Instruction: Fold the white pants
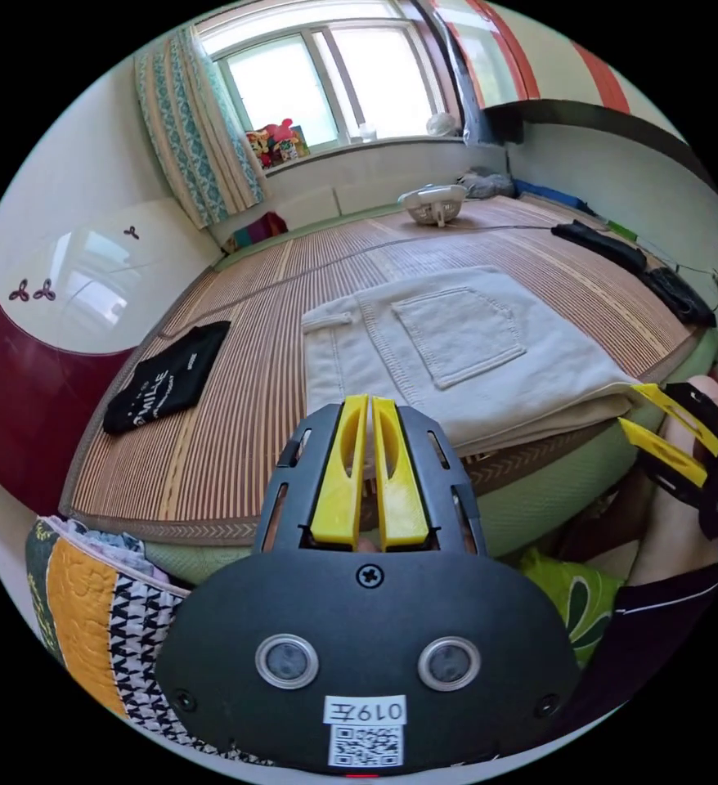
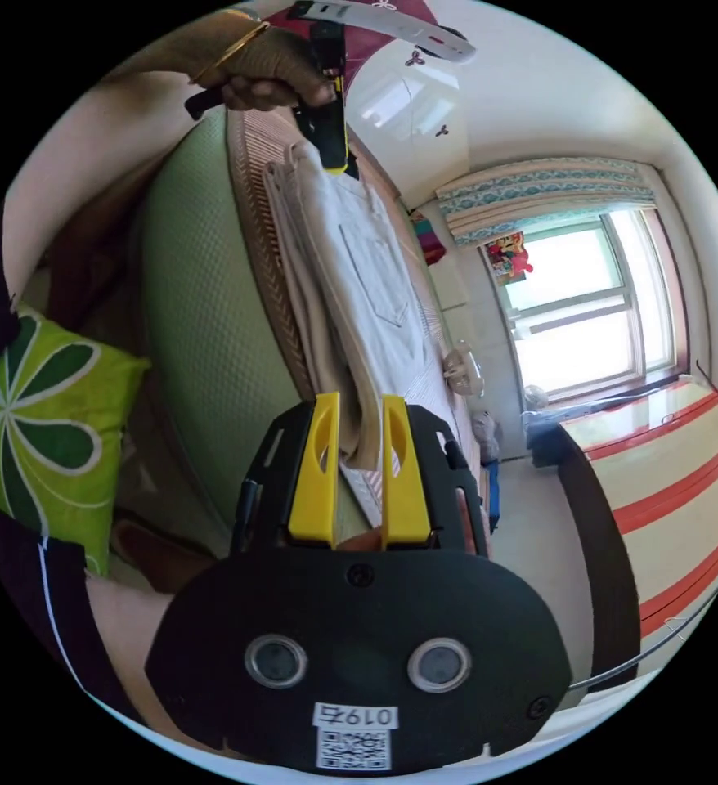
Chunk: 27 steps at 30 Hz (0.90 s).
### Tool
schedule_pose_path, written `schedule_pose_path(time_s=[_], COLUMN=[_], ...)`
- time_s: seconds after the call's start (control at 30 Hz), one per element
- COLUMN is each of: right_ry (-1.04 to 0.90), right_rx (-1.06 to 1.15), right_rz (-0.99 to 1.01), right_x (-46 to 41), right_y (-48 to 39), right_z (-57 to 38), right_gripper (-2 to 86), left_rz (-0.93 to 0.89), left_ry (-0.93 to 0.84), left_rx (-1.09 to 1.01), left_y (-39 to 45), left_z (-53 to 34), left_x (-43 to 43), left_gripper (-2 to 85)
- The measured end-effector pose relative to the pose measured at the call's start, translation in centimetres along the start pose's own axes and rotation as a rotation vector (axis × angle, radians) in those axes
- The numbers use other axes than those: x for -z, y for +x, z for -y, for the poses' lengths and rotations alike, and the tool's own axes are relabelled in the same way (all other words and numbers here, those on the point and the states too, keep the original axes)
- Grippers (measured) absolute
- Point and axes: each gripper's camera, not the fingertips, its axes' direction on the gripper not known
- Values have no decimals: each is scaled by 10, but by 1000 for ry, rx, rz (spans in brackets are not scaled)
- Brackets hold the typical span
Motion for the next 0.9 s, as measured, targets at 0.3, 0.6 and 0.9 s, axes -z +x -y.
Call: schedule_pose_path(time_s=[0.3, 0.6, 0.9], right_ry=[-96, -120, -131], right_rx=[260, 198, 188], right_rz=[-75, -90, -61], right_x=[-9, -1, 18], right_y=[-26, -20, -13], right_z=[4, 25, 32], right_gripper=[78, 63, 75], left_rz=[-191, 369, 358], left_ry=[55, 45, -53], left_rx=[-29, -811, -1009], left_y=[57, 223, 291], left_z=[-28, -86, -106], left_x=[36, 33, 13], left_gripper=[36, 62, 92])
